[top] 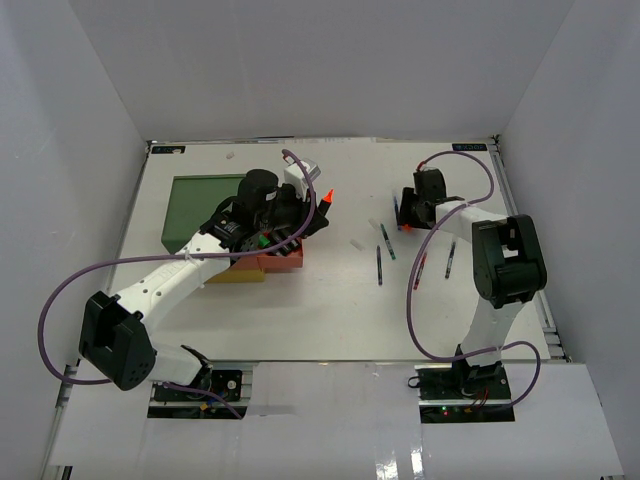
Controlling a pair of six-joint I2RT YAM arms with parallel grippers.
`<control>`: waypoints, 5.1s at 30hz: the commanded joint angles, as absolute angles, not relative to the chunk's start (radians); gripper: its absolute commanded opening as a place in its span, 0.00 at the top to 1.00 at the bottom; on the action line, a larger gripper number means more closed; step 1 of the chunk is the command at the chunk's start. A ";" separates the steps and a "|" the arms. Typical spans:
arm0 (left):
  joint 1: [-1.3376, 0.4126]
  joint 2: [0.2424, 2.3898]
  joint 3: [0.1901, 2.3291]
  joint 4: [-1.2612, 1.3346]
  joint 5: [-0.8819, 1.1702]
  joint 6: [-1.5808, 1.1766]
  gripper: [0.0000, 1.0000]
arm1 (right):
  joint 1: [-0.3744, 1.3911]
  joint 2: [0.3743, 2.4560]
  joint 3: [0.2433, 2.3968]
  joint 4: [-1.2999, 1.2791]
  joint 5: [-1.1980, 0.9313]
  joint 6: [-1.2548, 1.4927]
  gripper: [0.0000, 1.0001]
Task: Sort the stationery into containers
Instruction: Move the pen cap to the center of the board, then close the pen cap on the pen.
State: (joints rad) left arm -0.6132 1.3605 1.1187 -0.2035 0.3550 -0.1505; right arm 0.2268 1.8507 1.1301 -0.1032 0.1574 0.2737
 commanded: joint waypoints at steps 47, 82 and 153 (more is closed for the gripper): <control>-0.609 1.220 1.080 -0.184 0.222 -0.109 1.00 | 0.761 1.499 0.792 -0.227 -0.071 -0.341 0.65; -0.609 1.147 1.054 -0.178 0.137 -0.112 1.00 | 0.773 1.445 0.997 -0.466 0.238 0.106 0.25; -0.609 1.144 1.026 -0.160 0.127 -0.124 1.00 | 0.838 1.707 1.077 -0.548 0.322 0.838 0.83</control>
State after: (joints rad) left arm -0.6121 1.1648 1.0256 -0.1791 0.1162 -0.1181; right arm 0.8314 1.7393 1.0679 -0.5541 0.3305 0.8127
